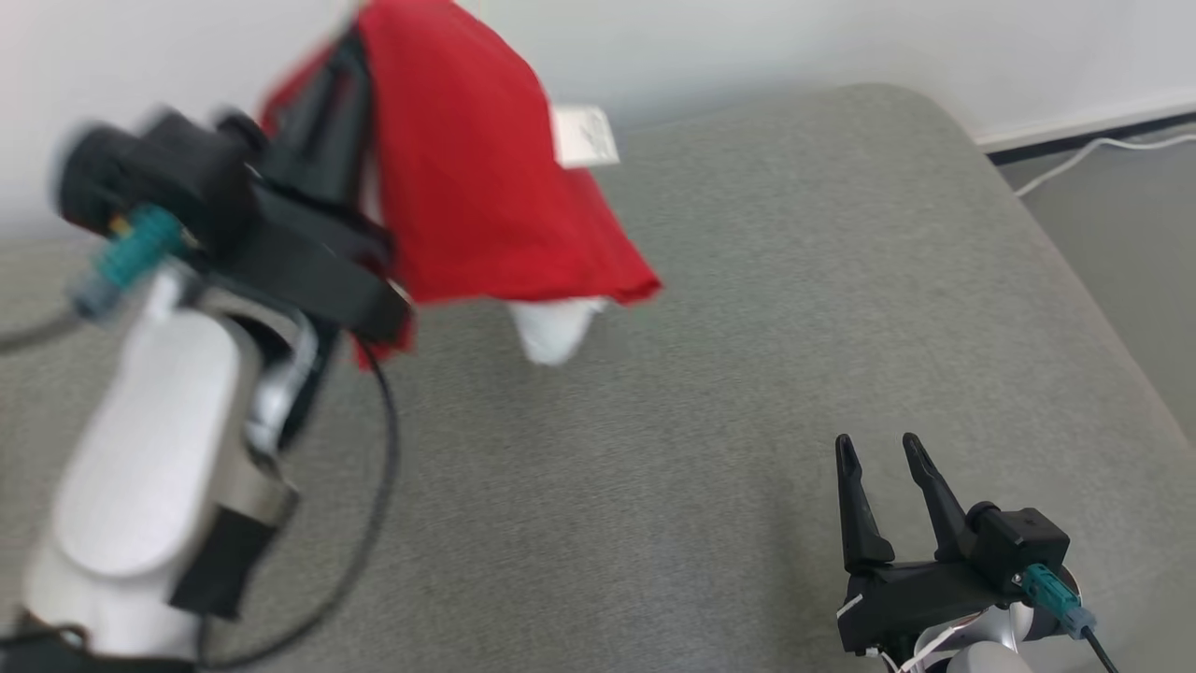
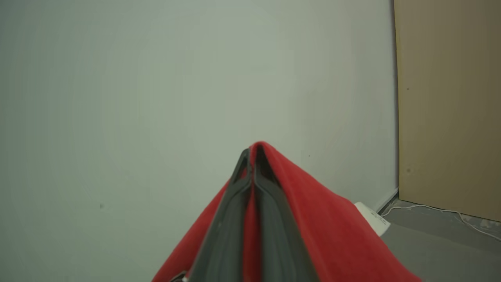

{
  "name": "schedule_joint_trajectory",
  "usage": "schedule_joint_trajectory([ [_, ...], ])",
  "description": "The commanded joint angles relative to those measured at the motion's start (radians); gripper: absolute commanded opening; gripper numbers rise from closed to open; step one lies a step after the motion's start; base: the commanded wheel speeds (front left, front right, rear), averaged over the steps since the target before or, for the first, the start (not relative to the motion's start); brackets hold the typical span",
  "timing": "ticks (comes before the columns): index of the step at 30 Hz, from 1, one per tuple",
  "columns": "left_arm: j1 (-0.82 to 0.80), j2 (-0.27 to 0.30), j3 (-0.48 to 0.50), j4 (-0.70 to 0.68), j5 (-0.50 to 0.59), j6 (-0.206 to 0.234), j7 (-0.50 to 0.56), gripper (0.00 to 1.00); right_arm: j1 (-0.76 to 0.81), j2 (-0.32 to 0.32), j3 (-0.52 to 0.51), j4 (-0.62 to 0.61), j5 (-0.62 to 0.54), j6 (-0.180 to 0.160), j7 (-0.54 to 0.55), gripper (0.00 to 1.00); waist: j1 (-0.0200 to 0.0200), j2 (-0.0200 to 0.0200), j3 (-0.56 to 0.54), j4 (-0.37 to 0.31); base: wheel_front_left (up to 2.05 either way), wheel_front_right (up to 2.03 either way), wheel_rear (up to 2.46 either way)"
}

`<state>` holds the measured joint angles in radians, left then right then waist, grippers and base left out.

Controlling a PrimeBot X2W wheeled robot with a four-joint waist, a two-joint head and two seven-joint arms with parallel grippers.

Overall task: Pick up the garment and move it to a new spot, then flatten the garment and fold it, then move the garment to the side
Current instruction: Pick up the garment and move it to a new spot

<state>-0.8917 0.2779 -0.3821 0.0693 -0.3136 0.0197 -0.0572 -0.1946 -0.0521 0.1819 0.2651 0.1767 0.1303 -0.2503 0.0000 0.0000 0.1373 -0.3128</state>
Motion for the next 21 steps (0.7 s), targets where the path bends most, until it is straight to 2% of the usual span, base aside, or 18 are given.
schedule_joint_trajectory([
  [1, 0.028, -0.011, -0.009, -0.013, -0.007, 0.006, -0.011, 0.00, -0.004, 0.002, 0.002, 0.000, 0.008, 0.001, -0.007, 1.00, 0.0000, 0.0000, 0.004, -0.033, 0.00, 0.00, 0.00],
  [9, 0.204, -0.070, -0.089, 0.024, -0.018, 0.025, -0.061, 0.00, -0.017, 0.002, -0.005, 0.002, -0.003, 0.001, -0.013, 1.00, 0.0000, 0.0000, 0.012, -0.038, 0.00, 0.00, 0.00],
  [21, 0.311, -0.119, -0.211, 0.301, -0.009, -0.035, -0.142, 0.00, -0.035, 0.002, 0.018, 0.006, -0.010, 0.001, -0.013, 1.00, 0.0000, 0.0000, 0.030, 0.012, 0.00, 0.00, 0.00],
])
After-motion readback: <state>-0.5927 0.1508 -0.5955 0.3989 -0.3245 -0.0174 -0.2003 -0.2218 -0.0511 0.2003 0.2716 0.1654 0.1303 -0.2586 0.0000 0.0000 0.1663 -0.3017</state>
